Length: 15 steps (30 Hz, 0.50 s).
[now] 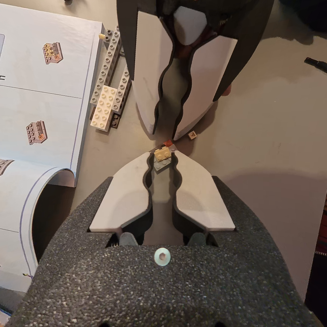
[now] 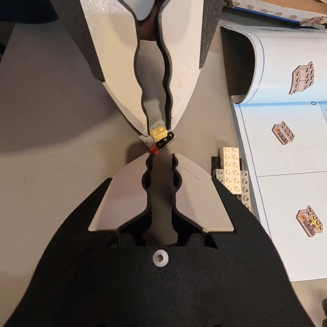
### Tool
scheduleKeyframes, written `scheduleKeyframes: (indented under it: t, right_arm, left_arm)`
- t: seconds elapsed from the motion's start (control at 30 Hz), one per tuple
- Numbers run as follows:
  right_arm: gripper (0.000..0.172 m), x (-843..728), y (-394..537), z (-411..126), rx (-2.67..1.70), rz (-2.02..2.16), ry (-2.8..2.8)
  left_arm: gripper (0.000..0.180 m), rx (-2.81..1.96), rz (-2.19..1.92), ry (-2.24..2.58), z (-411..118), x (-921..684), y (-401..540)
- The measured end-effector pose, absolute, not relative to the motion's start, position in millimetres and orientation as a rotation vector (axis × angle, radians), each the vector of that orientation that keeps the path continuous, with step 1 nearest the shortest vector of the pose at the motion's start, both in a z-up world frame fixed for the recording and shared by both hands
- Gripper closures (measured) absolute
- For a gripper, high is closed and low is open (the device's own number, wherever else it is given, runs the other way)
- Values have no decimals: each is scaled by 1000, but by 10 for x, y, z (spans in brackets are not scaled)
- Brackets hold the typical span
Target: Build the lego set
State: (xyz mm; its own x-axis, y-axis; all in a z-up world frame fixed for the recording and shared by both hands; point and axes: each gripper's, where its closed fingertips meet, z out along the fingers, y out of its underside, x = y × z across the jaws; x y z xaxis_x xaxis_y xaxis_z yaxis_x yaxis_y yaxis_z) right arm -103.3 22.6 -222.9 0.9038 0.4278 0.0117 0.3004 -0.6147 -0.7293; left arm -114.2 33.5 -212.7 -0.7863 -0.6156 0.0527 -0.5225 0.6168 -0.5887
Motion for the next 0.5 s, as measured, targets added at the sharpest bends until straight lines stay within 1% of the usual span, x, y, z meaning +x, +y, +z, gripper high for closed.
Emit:
scheduleKeyframes:
  t: [0.5]
  right_arm:
    - [152, -1067, 209, -2256, -2293, 204, -538]
  left_arm:
    - [152, -1039, -925, 2688, -2144, -1164, 448]
